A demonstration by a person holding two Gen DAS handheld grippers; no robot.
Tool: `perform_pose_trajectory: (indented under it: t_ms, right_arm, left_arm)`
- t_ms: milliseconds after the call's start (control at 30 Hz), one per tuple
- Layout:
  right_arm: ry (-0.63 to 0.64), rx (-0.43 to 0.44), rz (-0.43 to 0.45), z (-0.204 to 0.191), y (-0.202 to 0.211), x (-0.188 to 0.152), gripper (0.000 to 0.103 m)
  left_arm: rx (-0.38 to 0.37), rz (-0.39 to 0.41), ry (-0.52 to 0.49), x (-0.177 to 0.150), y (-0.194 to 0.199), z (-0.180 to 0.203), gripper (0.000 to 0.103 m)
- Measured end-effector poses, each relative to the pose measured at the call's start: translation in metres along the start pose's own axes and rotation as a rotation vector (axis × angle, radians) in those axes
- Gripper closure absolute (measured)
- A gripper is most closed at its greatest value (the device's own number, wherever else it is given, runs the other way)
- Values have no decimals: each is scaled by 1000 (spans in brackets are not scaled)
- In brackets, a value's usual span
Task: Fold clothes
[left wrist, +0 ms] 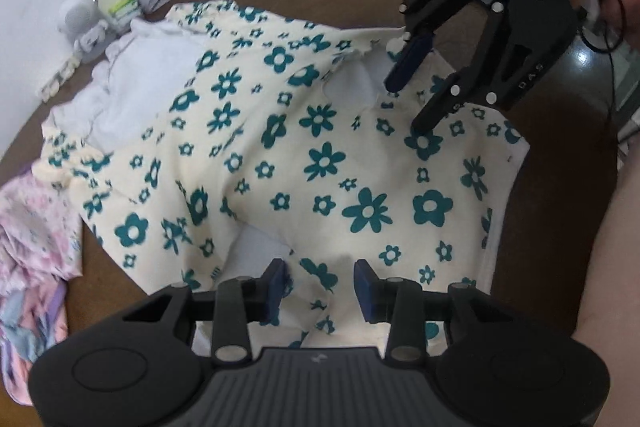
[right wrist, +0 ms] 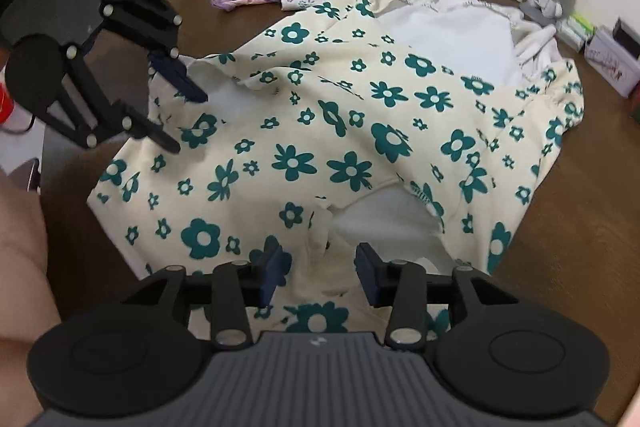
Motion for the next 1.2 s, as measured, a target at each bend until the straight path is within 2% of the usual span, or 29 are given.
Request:
perform_pose_trajectory:
  t_ms: [33, 67, 100, 167, 200, 267, 433, 533, 567, 633, 667, 700, 767, 833, 900, 1067, 1200]
  right_arm:
    - [-7, 13, -9, -1, -2, -2, 71]
    - [-13, 28, -20, -2, -3, -4, 85]
    - [-18, 45, -33, -5, -3, -7, 90]
    - [-13, 64, -46, -11, 1, -12, 93]
    - [-10, 78, -52, -15, 3, -15, 98]
    - [-12, 122, -72, -23, 9, -21, 99]
    - [-33, 124, -86, -29, 9, -32, 97]
    - [-63, 108, -44, -24, 18, -29, 87]
    - [-76, 92, -17, -20, 23, -26, 81]
    - [-125, 53, 58, -8, 36, -20, 71]
    - [-149, 36, 87, -3, 41, -18, 64]
    - [-169, 26, 94, 1, 41, -19, 60]
    - [-210, 4, 108, 10, 42, -21, 57]
    - [-251, -18, 123, 18, 42, -24, 54]
    - [-293, -40, 137, 26, 42, -26, 45]
    - [-379, -77, 160, 36, 40, -37, 26]
    - [-456, -87, 160, 39, 43, -51, 24]
  left_arm:
    - [5, -7, 8, -1, -3, -1, 69]
    - [6, -13, 13, -4, -5, -2, 78]
    - [1, -19, 19, -6, -6, -2, 87]
    - [-40, -20, 42, -11, -6, -1, 94]
    - [-69, -20, 52, -13, -4, -1, 95]
    - [-79, -19, 44, -17, 0, 2, 95]
    - [-55, -20, 20, -24, 2, 13, 96]
    - [-19, 12, 42, -20, 7, 12, 89]
    - [-9, 34, 57, -19, 11, 9, 85]
    - [18, 90, 97, -18, 23, 3, 72]
    - [33, 119, 121, -17, 28, -1, 60]
    - [52, 148, 149, -17, 34, -5, 51]
    - [86, 182, 200, -17, 41, -14, 44]
    - [115, 199, 247, -19, 43, -21, 42]
    - [117, 200, 273, -25, 41, -23, 38]
    - [115, 195, 318, -39, 34, -22, 38]
    - [112, 206, 327, -46, 38, -19, 38]
Point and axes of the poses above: each gripper's, at about its wrist camera, not at the fingertips, and y roughly against the way its jaws point, z to its right, x to its top, the point moved 6 cm from there along -y, roughly the way its jaws point
